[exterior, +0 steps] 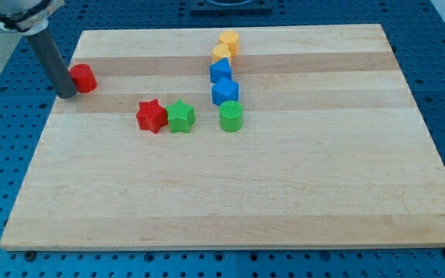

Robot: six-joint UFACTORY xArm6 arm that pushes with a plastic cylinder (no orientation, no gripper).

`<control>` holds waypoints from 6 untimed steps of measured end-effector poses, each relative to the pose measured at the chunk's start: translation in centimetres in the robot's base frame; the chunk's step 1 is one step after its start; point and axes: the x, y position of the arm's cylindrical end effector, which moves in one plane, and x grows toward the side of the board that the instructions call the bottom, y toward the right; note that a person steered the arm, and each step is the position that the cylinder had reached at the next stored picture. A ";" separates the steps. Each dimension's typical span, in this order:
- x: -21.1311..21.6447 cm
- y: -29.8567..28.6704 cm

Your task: Place the red circle at the top left corner of the board

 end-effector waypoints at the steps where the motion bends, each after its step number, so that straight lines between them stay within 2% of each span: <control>1: -1.6 1.1; 4: -1.9 3.8; 6: -5.2 4.8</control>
